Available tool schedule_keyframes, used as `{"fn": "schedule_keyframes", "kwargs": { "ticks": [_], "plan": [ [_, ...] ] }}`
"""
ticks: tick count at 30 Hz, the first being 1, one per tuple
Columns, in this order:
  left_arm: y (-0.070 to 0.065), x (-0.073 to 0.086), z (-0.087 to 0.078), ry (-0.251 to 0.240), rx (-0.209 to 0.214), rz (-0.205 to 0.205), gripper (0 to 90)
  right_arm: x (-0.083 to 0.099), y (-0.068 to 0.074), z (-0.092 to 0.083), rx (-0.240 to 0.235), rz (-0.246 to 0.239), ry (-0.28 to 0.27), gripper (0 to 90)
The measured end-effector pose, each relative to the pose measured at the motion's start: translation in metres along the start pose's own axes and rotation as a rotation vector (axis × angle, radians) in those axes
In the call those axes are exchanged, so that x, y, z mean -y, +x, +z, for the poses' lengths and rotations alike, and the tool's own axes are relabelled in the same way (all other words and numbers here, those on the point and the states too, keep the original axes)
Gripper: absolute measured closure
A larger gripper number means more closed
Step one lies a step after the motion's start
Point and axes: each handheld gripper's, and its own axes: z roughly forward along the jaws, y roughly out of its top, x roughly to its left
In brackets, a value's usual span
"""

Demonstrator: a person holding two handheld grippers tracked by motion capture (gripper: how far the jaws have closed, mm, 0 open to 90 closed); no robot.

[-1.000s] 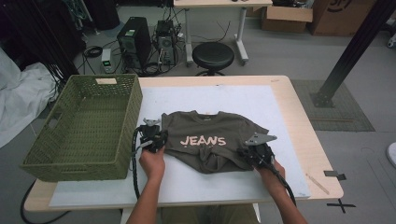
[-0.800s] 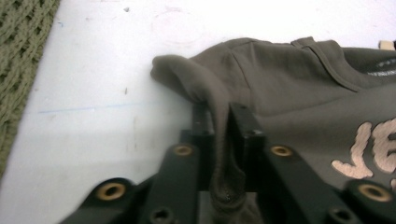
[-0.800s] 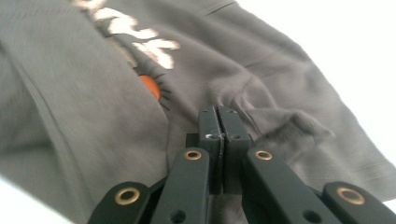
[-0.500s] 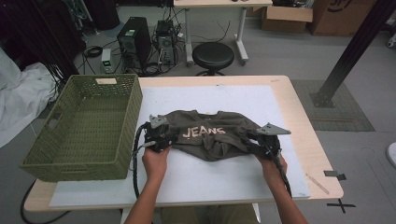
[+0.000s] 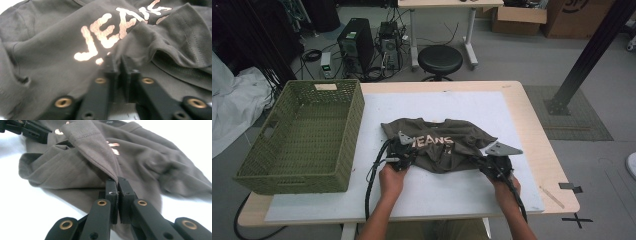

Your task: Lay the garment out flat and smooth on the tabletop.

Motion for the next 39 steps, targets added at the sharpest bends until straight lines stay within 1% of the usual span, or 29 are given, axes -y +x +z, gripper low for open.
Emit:
{"fn": "schedule_keyframes", "kwargs": {
  "ticks": [2,3,6,8,11,12,13,14,15,16,17,18,19,20,22,23,24,25,27,28,29,30,31,32,33,35,37,38,39],
  "plan": [
    [0.003,0.005,-0.009,-0.017,0.027,-0.033,87.1,0.009,-0.005,-0.017,0.000,0.033,-0.031,87.6],
    [0.005,0.010,-0.018,-0.042,0.039,-0.065,87.1,0.012,-0.007,-0.023,0.006,0.039,-0.034,87.5],
    [0.011,0.024,-0.040,-0.082,0.056,-0.116,87.2,0.029,-0.011,-0.044,0.022,0.032,-0.017,87.5],
    [0.015,0.033,-0.055,-0.103,0.054,-0.136,87.2,0.037,-0.012,-0.053,0.025,0.011,0.002,87.5],
    [0.020,0.044,-0.075,-0.131,0.065,-0.162,87.2,0.053,-0.011,-0.064,-0.003,-0.033,0.039,87.0],
    [0.021,0.049,-0.083,-0.134,0.078,-0.175,87.2,0.056,-0.010,-0.067,-0.003,-0.050,0.052,86.3],
    [0.021,0.053,-0.087,-0.135,0.083,-0.176,87.1,0.060,-0.009,-0.071,0.005,-0.064,0.073,83.5],
    [0.021,0.058,-0.093,-0.129,0.097,-0.182,87.0,0.061,-0.009,-0.075,0.014,-0.061,0.080,80.3],
    [0.020,0.061,-0.096,-0.126,0.105,-0.190,85.7,0.063,-0.012,-0.082,0.031,-0.040,0.068,78.1],
    [0.020,0.065,-0.100,-0.133,0.108,-0.207,81.5,0.064,-0.014,-0.087,0.046,-0.020,0.054,77.0],
    [0.021,0.067,-0.103,-0.139,0.110,-0.229,72.1,0.063,-0.017,-0.092,0.058,0.005,0.035,75.6],
    [0.022,0.069,-0.106,-0.149,0.103,-0.247,68.9,0.061,-0.018,-0.094,0.080,0.020,0.018,73.0],
    [0.023,0.069,-0.106,-0.148,0.096,-0.260,62.9,0.057,-0.020,-0.093,0.087,0.026,0.015,71.4],
    [0.025,0.069,-0.105,-0.144,0.086,-0.275,59.4,0.055,-0.019,-0.091,0.088,0.022,0.022,70.1],
    [0.027,0.067,-0.100,-0.140,0.084,-0.311,57.2,0.048,-0.016,-0.079,0.072,0.017,0.035,66.8],
    [0.027,0.066,-0.095,-0.133,0.072,-0.324,55.8,0.044,-0.014,-0.072,0.061,0.019,0.039,63.6],
    [0.028,0.064,-0.088,-0.117,0.069,-0.351,54.8,0.041,-0.011,-0.064,0.059,0.017,0.044,61.4],
    [0.030,0.063,-0.081,-0.110,0.076,-0.389,52.8,0.037,-0.009,-0.053,0.055,0.029,0.058,58.8],
    [0.033,0.060,-0.068,-0.090,0.081,-0.444,48.8,0.031,-0.010,-0.036,0.052,0.050,0.077,54.6],
    [0.033,0.057,-0.060,-0.064,0.073,-0.464,48.2,0.029,-0.011,-0.026,0.042,0.062,0.094,53.5],
    [0.033,0.055,-0.056,-0.047,0.057,-0.463,49.7,0.025,-0.011,-0.015,0.034,0.062,0.125,52.7],
    [0.031,0.052,-0.051,-0.053,0.023,-0.448,56.0,0.024,-0.010,-0.009,0.042,0.046,0.142,52.2],
    [0.030,0.050,-0.049,-0.046,0.010,-0.440,64.2,0.020,-0.009,-0.004,0.059,0.024,0.143,54.3],
    [0.029,0.047,-0.045,-0.044,-0.022,-0.415,68.2,0.018,-0.009,-0.002,0.062,0.020,0.152,56.5],
    [0.028,0.046,-0.043,-0.035,-0.035,-0.394,79.0,0.015,-0.011,-0.001,0.062,0.013,0.165,69.3],
    [0.030,0.043,-0.038,-0.033,-0.044,-0.369,90.0,0.013,-0.012,0.001,0.050,-0.007,0.169,85.7],
    [0.033,0.039,-0.036,-0.038,-0.079,-0.364,90.0,0.011,-0.015,0.003,0.029,-0.023,0.171,87.5],
    [0.039,0.036,-0.035,-0.051,-0.101,-0.371,90.0,0.010,-0.016,0.005,0.031,-0.024,0.166,87.6],
    [0.045,0.033,-0.034,-0.063,-0.116,-0.372,90.0,0.008,-0.018,0.008,0.047,-0.027,0.147,87.6]
  ]
}}
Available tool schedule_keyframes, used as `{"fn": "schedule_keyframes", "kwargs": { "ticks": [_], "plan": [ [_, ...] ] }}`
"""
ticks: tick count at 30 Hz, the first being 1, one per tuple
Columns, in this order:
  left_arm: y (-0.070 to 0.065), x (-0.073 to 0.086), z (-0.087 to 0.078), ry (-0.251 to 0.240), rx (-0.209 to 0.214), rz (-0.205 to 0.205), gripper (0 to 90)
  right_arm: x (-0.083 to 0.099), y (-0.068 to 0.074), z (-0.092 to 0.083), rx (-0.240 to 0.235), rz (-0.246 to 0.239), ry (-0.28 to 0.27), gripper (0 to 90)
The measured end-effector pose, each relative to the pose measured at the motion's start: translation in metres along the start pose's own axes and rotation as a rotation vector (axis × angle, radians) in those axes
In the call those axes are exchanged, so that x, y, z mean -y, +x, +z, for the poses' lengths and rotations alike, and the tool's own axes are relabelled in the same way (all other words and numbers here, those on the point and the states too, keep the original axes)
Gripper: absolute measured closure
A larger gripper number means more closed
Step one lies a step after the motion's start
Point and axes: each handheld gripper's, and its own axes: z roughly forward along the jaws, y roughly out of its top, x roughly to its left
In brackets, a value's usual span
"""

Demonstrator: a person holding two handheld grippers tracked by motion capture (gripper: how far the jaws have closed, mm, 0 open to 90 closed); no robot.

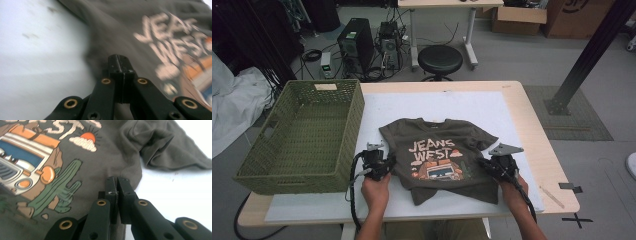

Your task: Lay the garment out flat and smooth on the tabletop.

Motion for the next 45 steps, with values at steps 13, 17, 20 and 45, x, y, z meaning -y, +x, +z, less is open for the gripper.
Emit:
{"fn": "schedule_keyframes", "kwargs": {
  "ticks": [13,17,20,45],
  "plan": [
    [-0.008,-0.015,0.001,-0.043,0.016,-0.011,60.7,-0.027,-0.026,0.034,0.246,0.093,-0.052,73.8],
    [-0.018,0.002,-0.007,-0.019,0.038,-0.015,47.8,-0.016,-0.030,0.016,0.185,0.158,-0.095,62.3],
    [-0.026,0.011,-0.004,0.010,0.052,-0.018,41.0,-0.006,-0.030,0.004,0.151,0.165,-0.085,58.1],
    [-0.015,-0.076,0.043,-0.125,-0.082,0.243,87.0,0.021,0.000,-0.036,0.074,0.158,-0.082,57.3]
  ]
}}
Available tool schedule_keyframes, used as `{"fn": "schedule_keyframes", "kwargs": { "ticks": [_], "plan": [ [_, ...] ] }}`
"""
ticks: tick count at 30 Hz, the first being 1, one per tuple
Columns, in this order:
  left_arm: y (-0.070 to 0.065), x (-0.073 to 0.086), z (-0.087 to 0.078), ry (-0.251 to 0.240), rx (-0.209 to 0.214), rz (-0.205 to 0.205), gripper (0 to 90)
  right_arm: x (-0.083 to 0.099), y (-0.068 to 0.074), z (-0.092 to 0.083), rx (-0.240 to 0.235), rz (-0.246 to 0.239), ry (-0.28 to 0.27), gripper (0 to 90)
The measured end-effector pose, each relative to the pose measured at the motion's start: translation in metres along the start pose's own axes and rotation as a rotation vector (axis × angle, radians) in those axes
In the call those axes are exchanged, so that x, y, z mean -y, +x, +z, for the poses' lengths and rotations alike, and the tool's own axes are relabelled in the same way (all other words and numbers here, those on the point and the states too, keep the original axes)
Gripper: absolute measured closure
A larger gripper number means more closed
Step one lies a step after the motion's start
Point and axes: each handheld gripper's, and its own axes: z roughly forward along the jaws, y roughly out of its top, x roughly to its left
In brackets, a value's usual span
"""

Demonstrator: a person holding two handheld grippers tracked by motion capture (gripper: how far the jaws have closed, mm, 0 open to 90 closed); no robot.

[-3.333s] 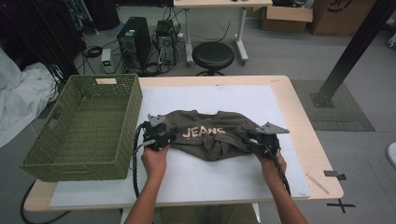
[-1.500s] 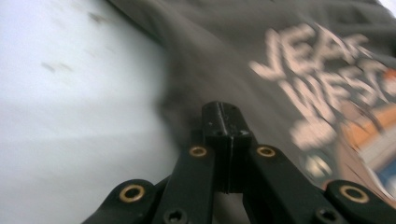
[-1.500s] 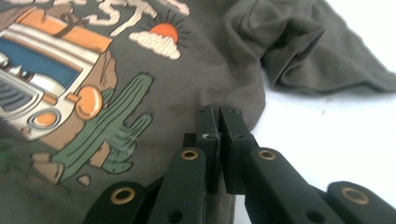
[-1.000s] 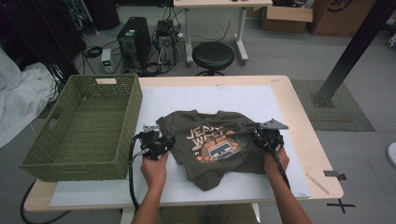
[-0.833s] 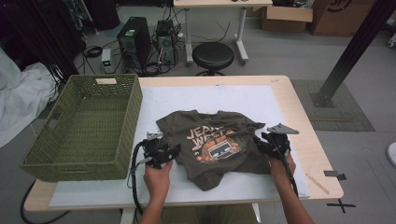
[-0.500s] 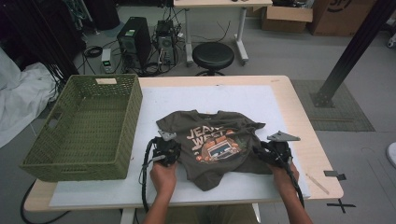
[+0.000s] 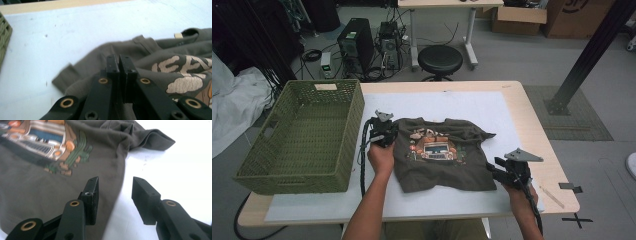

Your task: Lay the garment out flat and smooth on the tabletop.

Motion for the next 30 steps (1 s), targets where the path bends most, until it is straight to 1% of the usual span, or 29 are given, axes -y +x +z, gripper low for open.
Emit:
{"fn": "schedule_keyframes", "kwargs": {
  "ticks": [2,3,4,5,7,8,9,11,12,13,14,15,17,18,19,20,22,23,25,26,27,28,29,30],
  "plan": [
    [-0.002,0.001,0.004,0.017,0.007,0.018,86.2,0.005,0.002,-0.002,-0.002,0.000,0.011,57.2],
    [-0.003,0.004,0.006,0.033,0.021,0.014,82.7,0.007,0.002,-0.002,-0.006,0.002,0.016,57.2],
    [-0.004,0.006,0.006,0.063,0.035,0.004,76.3,0.010,0.003,-0.003,-0.010,0.004,0.019,57.0],
    [-0.005,0.008,0.005,0.080,0.026,0.001,71.7,0.012,0.004,-0.004,-0.013,0.007,0.023,56.9],
    [-0.006,0.014,-0.001,0.078,0.030,-0.013,67.7,0.016,0.007,-0.006,-0.022,0.013,0.019,56.8],
    [-0.007,0.018,-0.007,0.066,0.028,-0.030,67.4,0.018,0.009,-0.007,-0.024,0.007,0.018,56.9],
    [-0.006,0.023,-0.014,0.047,0.035,-0.060,65.4,0.019,0.011,-0.008,-0.029,0.003,0.022,57.4],
    [-0.006,0.032,-0.026,0.047,0.045,-0.101,59.3,0.023,0.015,-0.008,-0.009,-0.022,0.050,58.1],
    [-0.005,0.038,-0.034,0.037,0.048,-0.112,57.6,0.025,0.016,-0.008,-0.003,-0.025,0.047,58.3],
    [-0.005,0.042,-0.039,0.027,0.048,-0.127,57.0,0.026,0.016,-0.010,0.001,-0.017,0.043,58.4],
    [-0.004,0.050,-0.049,0.020,0.053,-0.149,57.2,0.027,0.016,-0.011,0.002,-0.014,0.040,58.9],
    [-0.003,0.058,-0.059,0.010,0.072,-0.180,57.1,0.029,0.017,-0.012,0.001,-0.011,0.036,60.2],
    [-0.002,0.068,-0.072,0.006,0.107,-0.220,57.7,0.032,0.018,-0.016,0.008,-0.020,0.033,62.7],
    [-0.002,0.074,-0.078,0.013,0.134,-0.232,57.7,0.033,0.019,-0.017,0.013,-0.022,0.033,62.9],
    [-0.002,0.079,-0.081,0.020,0.149,-0.237,57.6,0.035,0.020,-0.019,0.018,-0.023,0.029,63.0],
    [-0.004,0.086,-0.087,0.028,0.161,-0.238,57.5,0.036,0.021,-0.020,0.020,-0.024,0.027,63.0],
    [-0.007,0.096,-0.091,0.035,0.168,-0.221,57.5,0.040,0.024,-0.023,0.019,-0.024,0.014,67.2],
    [-0.008,0.099,-0.091,0.043,0.172,-0.222,57.4,0.042,0.025,-0.024,0.016,-0.026,0.007,71.2],
    [-0.012,0.102,-0.087,0.066,0.199,-0.230,56.7,0.045,0.027,-0.025,-0.001,-0.023,-0.008,79.1],
    [-0.015,0.103,-0.085,0.080,0.195,-0.224,56.7,0.046,0.028,-0.025,-0.012,-0.024,-0.011,83.4],
    [-0.022,0.103,-0.082,0.104,0.179,-0.187,57.8,0.046,0.028,-0.026,-0.018,-0.021,-0.011,84.9],
    [-0.028,0.103,-0.082,0.103,0.131,-0.144,60.9,0.046,0.028,-0.026,-0.021,-0.020,-0.009,85.8],
    [-0.031,0.102,-0.082,0.113,0.102,-0.112,67.5,0.046,0.028,-0.027,-0.030,-0.011,-0.008,86.1],
    [-0.031,0.101,-0.082,0.128,0.118,-0.103,77.4,0.047,0.027,-0.029,-0.043,-0.001,-0.008,86.3]
  ]
}}
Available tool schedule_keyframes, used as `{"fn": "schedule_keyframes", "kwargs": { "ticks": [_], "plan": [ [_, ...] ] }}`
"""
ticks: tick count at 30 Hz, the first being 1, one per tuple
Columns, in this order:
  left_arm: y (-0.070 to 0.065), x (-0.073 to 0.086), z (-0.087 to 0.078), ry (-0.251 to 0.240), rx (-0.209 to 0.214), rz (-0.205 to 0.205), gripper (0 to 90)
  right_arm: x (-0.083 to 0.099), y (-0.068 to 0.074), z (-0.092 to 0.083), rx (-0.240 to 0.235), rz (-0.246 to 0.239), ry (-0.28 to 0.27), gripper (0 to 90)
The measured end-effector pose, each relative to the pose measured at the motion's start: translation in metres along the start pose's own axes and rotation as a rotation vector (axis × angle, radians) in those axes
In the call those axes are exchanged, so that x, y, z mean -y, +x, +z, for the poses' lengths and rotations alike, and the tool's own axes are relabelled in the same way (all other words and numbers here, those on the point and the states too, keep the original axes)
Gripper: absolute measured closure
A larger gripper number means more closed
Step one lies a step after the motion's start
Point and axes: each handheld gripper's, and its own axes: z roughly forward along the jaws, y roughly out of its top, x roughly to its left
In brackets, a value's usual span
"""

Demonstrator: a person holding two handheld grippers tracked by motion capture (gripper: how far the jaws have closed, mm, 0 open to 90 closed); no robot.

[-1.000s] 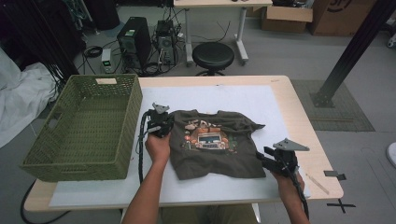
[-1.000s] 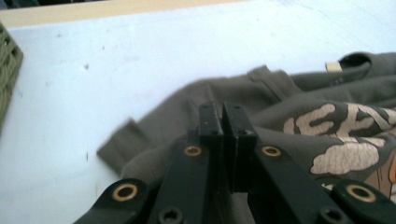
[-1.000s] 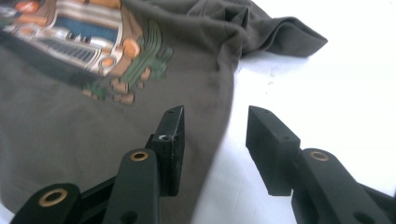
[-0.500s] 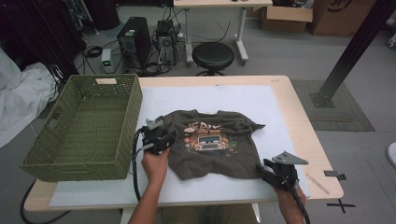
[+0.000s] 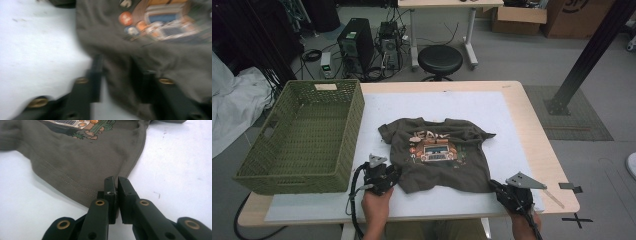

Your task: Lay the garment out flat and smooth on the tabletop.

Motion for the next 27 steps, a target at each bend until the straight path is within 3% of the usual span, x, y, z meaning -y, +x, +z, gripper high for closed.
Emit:
{"fn": "schedule_keyframes", "kwargs": {
  "ticks": [1,4,8,11,15,18,20,22,25,27],
  "plan": [
    [0.001,0.000,-0.001,0.017,0.039,-0.021,87.7,0.002,0.000,-0.002,-0.012,0.004,-0.005,86.5],
    [0.003,0.005,-0.011,0.011,0.122,-0.031,88.4,0.007,0.002,-0.016,-0.032,-0.018,-0.042,86.6],
    [0.010,0.016,-0.041,-0.095,0.259,-0.054,88.4,0.011,0.004,-0.041,-0.077,-0.041,-0.084,86.6],
    [0.011,0.021,-0.058,-0.140,0.304,-0.066,88.4,0.015,0.006,-0.057,-0.097,-0.049,-0.107,86.6],
    [0.009,0.028,-0.077,-0.161,0.325,-0.043,88.4,0.025,0.013,-0.078,-0.129,-0.057,-0.125,86.7],
    [0.007,0.033,-0.090,-0.176,0.345,-0.042,88.3,0.036,0.019,-0.095,-0.142,-0.030,-0.139,86.6],
    [0.005,0.033,-0.092,-0.169,0.325,-0.032,84.6,0.043,0.023,-0.105,-0.124,-0.018,-0.143,85.5],
    [0.004,0.032,-0.087,-0.143,0.285,-0.024,69.0,0.045,0.023,-0.102,-0.087,-0.026,-0.105,75.3],
    [0.004,0.030,-0.077,-0.129,0.234,-0.035,60.5,0.044,0.020,-0.089,-0.049,-0.009,-0.084,67.6],
    [0.004,0.029,-0.069,-0.127,0.209,-0.044,60.1,0.037,0.020,-0.076,-0.024,-0.009,-0.091,64.3]
  ]
}}
